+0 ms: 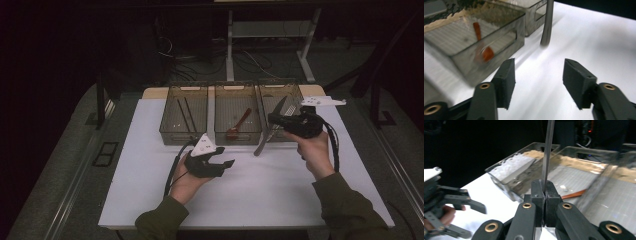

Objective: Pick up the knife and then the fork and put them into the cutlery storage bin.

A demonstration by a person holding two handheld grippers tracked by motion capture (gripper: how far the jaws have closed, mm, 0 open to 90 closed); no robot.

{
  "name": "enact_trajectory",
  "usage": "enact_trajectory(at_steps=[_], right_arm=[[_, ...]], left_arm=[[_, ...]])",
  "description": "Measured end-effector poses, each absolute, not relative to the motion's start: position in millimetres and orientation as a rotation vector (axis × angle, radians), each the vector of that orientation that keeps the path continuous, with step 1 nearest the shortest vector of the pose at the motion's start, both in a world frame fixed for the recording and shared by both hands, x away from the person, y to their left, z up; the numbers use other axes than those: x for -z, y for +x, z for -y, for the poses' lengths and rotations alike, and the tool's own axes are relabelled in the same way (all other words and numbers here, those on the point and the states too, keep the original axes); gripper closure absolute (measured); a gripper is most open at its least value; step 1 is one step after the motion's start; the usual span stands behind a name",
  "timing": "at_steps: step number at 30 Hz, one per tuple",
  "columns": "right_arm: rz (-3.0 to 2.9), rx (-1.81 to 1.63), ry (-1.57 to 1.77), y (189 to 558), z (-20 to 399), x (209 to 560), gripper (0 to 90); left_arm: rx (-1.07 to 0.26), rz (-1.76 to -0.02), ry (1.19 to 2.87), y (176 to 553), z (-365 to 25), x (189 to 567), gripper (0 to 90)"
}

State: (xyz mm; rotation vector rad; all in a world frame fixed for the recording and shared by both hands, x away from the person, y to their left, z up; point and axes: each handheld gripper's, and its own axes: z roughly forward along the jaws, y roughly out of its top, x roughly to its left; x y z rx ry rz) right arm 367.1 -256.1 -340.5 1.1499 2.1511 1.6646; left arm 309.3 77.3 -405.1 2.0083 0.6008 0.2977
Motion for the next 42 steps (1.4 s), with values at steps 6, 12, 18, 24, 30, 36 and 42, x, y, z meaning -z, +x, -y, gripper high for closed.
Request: enact_trajectory(at_steps=[6, 12, 18, 24, 30, 36, 42], right_arm=[[-2.102, -1.614, 1.174, 372, 287, 320, 87.7], [-2.031, -1.544, 1.175, 381, 315, 289, 87.7], [-1.996, -1.45, 1.195, 401, 331, 276, 87.7], [-2.022, -1.288, 1.259, 427, 339, 282, 87.7], [-2.079, -1.149, 1.332, 442, 341, 303, 87.7], [-2.128, -1.057, 1.376, 449, 344, 318, 87.7], [-2.152, -1.051, 1.38, 457, 342, 330, 87.6]], left_arm=[[-0.253, -0.627, 1.987, 300, -110, 410, 34.8], [-0.232, -0.642, 1.993, 291, -138, 417, 26.1], [-0.233, -0.67, 1.974, 284, -156, 422, 17.4], [-0.252, -0.689, 1.971, 282, -161, 425, 6.9], [-0.256, -0.7, 1.976, 283, -160, 426, 0.0], [-0.223, -0.7, 1.991, 282, -158, 426, 0.0], [-0.217, -0.689, 2.01, 282, -156, 428, 0.0]])
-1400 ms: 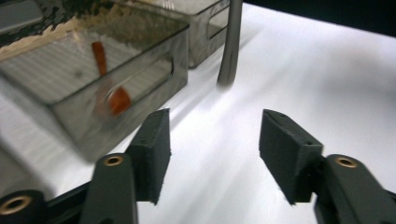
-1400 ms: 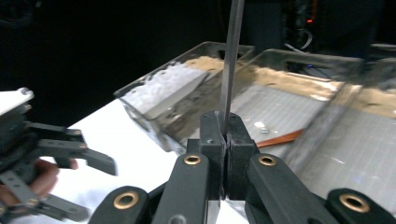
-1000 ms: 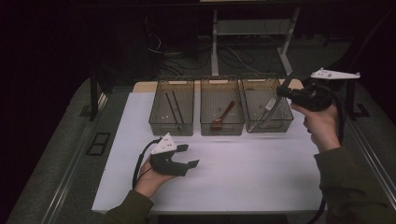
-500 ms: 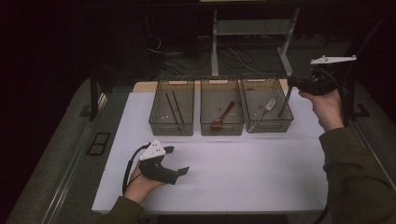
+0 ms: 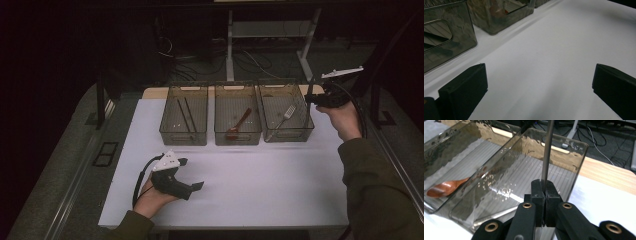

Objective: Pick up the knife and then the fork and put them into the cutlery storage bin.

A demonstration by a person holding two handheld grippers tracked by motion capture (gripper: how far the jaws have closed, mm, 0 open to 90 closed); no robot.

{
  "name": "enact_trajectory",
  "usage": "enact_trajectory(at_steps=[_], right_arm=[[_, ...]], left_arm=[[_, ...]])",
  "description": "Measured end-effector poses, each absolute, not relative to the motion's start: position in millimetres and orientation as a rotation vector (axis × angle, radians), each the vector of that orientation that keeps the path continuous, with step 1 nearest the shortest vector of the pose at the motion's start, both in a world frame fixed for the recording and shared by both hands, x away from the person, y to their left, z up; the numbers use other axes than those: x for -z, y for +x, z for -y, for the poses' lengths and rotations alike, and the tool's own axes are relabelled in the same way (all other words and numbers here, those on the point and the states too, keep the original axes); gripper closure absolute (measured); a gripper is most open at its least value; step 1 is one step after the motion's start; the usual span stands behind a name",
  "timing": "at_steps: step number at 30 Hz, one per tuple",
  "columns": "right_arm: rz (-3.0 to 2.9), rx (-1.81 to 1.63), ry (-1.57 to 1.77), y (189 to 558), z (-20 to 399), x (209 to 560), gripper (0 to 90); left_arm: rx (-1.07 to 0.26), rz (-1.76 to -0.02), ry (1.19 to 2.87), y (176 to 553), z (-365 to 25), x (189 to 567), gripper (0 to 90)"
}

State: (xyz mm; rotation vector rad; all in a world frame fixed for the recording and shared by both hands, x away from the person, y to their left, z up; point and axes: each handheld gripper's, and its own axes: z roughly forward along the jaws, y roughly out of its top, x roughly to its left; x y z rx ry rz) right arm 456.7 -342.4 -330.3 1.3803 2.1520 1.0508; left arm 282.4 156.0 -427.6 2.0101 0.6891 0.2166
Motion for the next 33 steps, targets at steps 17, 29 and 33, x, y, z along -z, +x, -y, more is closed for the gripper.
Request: enact_trajectory(at_steps=[17, 29, 33], right_arm=[[-2.212, -0.976, 1.331, 501, 289, 374, 86.1], [-2.26, -0.948, 1.377, 500, 286, 384, 62.1], [-2.257, -1.01, 1.363, 495, 289, 377, 47.5]], left_arm=[[-0.22, -0.674, 2.003, 282, -156, 427, 0.0], [-0.216, -0.677, 2.003, 283, -155, 428, 0.0], [-0.219, -0.679, 2.005, 283, -155, 427, 0.0]])
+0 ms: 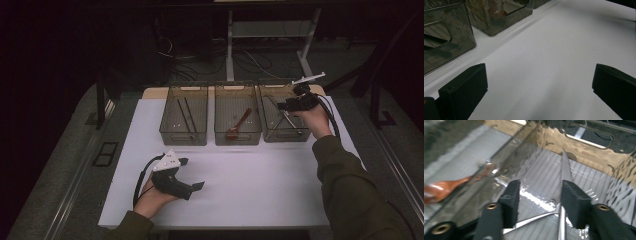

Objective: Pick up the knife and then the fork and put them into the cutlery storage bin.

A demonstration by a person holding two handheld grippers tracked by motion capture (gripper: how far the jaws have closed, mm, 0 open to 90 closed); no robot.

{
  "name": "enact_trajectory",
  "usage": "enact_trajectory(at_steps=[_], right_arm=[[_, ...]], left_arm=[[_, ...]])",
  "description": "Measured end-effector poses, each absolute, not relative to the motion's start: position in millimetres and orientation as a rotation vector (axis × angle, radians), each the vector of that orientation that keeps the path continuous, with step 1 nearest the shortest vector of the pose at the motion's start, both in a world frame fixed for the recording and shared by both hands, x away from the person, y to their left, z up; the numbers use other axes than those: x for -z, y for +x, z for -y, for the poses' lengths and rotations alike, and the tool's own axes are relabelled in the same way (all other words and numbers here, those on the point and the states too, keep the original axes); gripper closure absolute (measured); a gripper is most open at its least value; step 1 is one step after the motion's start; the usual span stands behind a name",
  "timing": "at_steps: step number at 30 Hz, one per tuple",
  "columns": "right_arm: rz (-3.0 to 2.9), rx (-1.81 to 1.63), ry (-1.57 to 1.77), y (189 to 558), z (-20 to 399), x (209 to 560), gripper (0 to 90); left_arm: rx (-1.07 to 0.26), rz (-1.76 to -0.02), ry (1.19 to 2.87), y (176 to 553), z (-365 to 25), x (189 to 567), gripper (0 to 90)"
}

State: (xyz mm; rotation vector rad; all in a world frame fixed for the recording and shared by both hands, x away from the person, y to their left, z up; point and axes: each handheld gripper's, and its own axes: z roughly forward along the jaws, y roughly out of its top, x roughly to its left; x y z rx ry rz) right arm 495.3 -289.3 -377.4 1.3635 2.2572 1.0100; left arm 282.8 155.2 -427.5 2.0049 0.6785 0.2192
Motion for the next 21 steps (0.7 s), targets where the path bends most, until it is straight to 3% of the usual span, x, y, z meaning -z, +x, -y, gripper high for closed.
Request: enact_trajectory(at_steps=[7, 21], right_arm=[[-2.23, -1.177, 1.319, 469, 302, 366, 36.6], [-2.181, -1.4, 1.167, 385, 315, 363, 26.3]], left_arm=[[-0.211, -0.682, 2.005, 283, -158, 428, 0.0], [-0.196, -0.677, 2.017, 282, -158, 430, 0.0]])
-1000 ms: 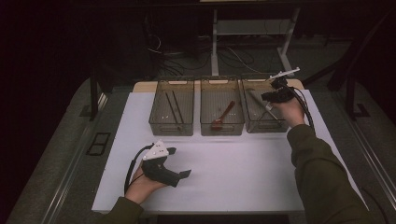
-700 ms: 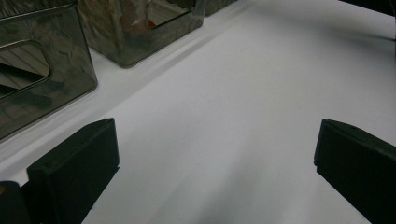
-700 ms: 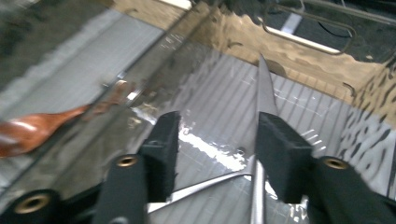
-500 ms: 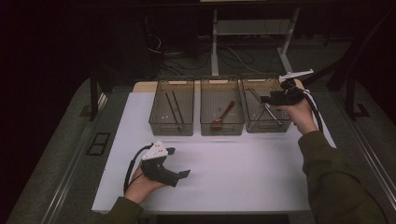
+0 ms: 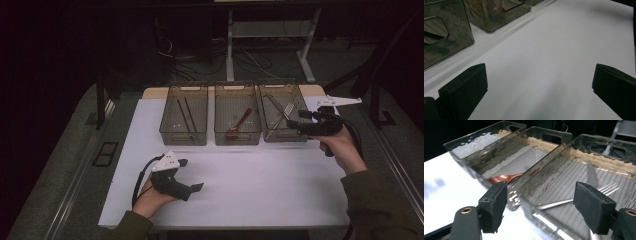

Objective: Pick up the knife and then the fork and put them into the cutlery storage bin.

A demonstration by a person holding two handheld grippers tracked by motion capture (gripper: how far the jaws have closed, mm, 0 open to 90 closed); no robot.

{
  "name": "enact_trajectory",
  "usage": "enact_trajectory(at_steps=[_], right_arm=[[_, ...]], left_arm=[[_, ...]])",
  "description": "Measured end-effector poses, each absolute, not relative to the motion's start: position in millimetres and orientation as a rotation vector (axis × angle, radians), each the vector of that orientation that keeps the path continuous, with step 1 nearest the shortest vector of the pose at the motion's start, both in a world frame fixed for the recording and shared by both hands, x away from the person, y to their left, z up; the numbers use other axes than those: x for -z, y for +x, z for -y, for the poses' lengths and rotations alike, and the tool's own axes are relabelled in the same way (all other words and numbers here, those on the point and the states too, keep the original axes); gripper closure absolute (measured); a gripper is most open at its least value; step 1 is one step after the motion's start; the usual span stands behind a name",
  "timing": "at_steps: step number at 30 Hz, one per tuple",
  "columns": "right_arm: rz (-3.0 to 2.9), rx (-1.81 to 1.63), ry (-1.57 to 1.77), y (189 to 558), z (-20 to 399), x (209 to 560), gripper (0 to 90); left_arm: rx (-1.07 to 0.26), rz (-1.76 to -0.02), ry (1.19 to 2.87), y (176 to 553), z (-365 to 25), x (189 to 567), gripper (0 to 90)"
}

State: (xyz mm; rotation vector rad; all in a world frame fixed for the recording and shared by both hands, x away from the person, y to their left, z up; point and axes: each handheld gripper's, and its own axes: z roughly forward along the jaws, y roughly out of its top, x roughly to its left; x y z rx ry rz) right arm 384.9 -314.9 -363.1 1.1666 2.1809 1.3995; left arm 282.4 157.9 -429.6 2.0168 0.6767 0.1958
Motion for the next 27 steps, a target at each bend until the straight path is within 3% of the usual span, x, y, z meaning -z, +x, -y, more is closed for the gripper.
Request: enact_trajectory(at_steps=[10, 27], right_arm=[[-2.213, -1.448, 1.07, 335, 305, 380, 19.8], [-2.233, -1.471, 1.069, 276, 310, 427, 18.1]], left_arm=[[-0.196, -0.675, 2.014, 282, -158, 430, 0.0], [-0.197, -0.668, 2.015, 281, -158, 430, 0.0]])
